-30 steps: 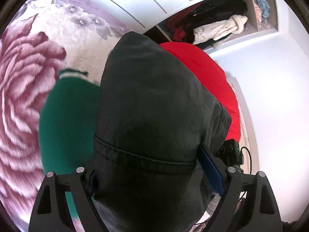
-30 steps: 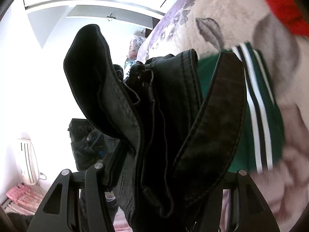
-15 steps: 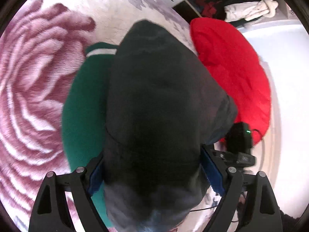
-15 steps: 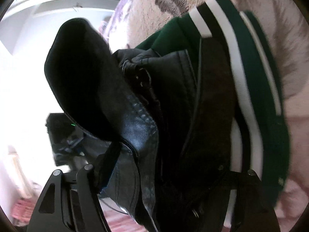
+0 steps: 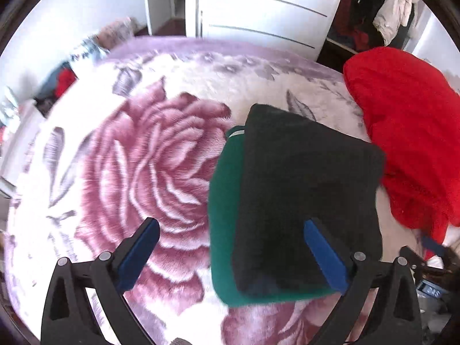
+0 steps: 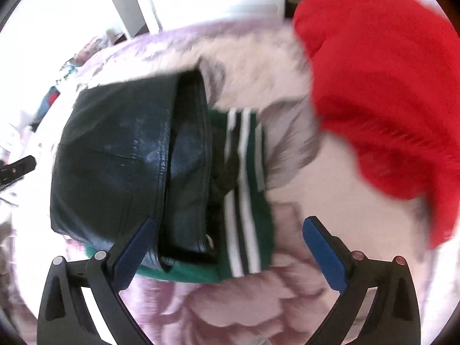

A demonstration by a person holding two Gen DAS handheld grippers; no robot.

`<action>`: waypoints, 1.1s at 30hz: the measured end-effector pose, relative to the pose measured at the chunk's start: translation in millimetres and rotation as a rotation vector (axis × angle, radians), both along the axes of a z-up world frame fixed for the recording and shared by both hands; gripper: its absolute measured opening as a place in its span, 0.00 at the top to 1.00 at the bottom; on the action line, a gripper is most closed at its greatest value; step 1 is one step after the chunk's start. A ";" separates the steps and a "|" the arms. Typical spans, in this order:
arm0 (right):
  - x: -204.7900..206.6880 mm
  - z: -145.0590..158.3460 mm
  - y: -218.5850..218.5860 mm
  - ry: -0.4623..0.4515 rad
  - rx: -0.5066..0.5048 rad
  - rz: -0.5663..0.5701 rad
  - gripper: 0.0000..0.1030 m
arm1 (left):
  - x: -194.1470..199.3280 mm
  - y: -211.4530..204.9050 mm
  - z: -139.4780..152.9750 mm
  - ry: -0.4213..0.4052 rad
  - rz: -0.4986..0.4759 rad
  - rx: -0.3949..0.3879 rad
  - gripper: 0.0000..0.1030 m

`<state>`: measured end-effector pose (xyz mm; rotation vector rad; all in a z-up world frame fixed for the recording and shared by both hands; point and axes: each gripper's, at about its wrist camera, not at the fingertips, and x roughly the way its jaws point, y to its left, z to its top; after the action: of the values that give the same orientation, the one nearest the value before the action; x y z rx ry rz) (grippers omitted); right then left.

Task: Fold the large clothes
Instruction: 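Open both tools and pull them back from the stacked clothes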

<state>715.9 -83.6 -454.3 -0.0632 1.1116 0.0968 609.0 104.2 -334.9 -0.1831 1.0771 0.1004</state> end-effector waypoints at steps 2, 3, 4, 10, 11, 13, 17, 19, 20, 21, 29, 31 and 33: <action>-28.0 34.1 -1.3 -0.031 -0.004 -0.016 0.00 | -20.5 -11.9 21.2 -0.021 0.016 0.043 0.00; -42.3 48.2 -4.6 -0.041 -0.006 -0.025 0.00 | -30.0 -16.4 30.3 -0.028 0.018 0.058 0.00; -58.1 67.0 -4.1 -0.063 -0.021 -0.037 0.00 | -40.3 -21.2 41.2 -0.035 0.015 0.068 0.00; -145.8 183.2 -17.6 -0.141 -0.044 -0.075 0.00 | -113.8 -48.9 126.2 -0.079 -0.016 0.092 0.00; -161.7 206.2 -20.2 -0.153 -0.040 -0.079 0.00 | -128.5 -53.6 143.2 -0.088 -0.020 0.099 0.00; -193.7 248.9 -22.6 -0.178 -0.037 -0.083 0.00 | -155.6 -62.6 175.9 -0.100 -0.038 0.097 0.00; -253.5 326.0 -26.4 -0.247 -0.047 -0.081 0.00 | -199.2 -73.0 226.9 -0.128 -0.052 0.107 0.00; -279.4 356.8 -26.3 -0.285 -0.054 -0.080 0.00 | -220.7 -76.8 251.0 -0.163 -0.062 0.112 0.00; -296.3 375.8 -28.0 -0.313 -0.054 -0.080 0.00 | -232.9 -78.1 264.5 -0.184 -0.062 0.117 0.00; -308.1 389.1 -29.4 -0.327 -0.055 -0.079 0.00 | -242.4 -78.5 274.2 -0.203 -0.062 0.119 0.00; -397.7 470.4 -30.9 -0.427 -0.032 -0.063 0.00 | -312.8 -79.6 335.7 -0.304 -0.065 0.105 0.00; -412.4 481.7 -30.8 -0.442 -0.028 -0.060 0.00 | -322.0 -78.3 340.5 -0.318 -0.062 0.102 0.00; -427.7 494.0 -31.9 -0.456 -0.016 -0.059 0.00 | -331.9 -76.5 346.6 -0.331 -0.062 0.102 0.00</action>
<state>288.2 -115.4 39.7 -0.0628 0.6584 0.0183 277.1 27.7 11.8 -0.0706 0.7451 0.0663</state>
